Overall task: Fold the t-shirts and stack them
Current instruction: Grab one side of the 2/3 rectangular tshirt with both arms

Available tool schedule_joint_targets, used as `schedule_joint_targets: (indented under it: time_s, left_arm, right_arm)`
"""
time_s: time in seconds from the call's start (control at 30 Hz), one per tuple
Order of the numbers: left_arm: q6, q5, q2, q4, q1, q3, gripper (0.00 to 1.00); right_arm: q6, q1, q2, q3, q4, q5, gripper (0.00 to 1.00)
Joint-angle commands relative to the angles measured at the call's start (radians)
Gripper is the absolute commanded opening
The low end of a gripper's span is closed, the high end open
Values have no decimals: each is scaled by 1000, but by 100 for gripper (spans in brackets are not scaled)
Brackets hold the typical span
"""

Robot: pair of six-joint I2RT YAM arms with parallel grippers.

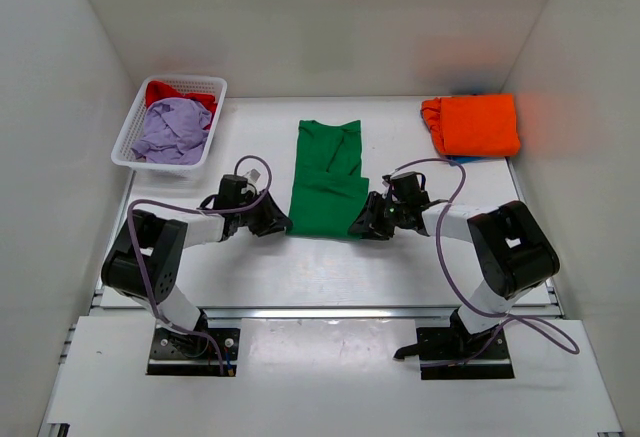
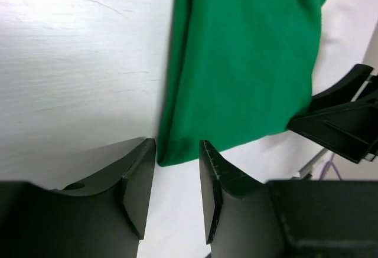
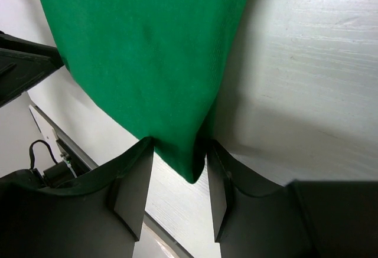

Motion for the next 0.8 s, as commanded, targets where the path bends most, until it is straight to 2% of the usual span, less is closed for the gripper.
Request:
schedule_joint_targets:
  time_s: [0.0,0.13,0.2,0.27,0.33,0.43,0.5,0.57,0.77]
  left_arm:
    - [8,-31,-30,27,0,21,48]
    - [31,-60,7,1,-14,60,49]
    - [22,-65,10,22,-11,58,47]
    - [7,-74,9,42,-12,50,38]
    - [5,-75,9,40,-14,55,37]
    - [16,-63,21,48,-17,67,25]
    - [1,-45,23,74,-21,58,8]
    - [-11,-19,16,77,-29,46,0]
    - [12,-38,-66,27,-43,-5,0]
  right_arm:
    - [2,6,2,4,46,13,38]
    - [4,-3,10,5,48,7,39]
    - [-4,-1,7,1,41,7,39]
    - [-7,2,10,4,41,6,39]
    - [-7,-4,14,-2,48,4,39]
    - [-10,-3,20,-10,54,1,39]
    - [-13,-1,20,-2,54,-4,39]
    - [-9,-6,23,-4,55,-5,39]
    - [-16,3,20,-14,58,-1,39]
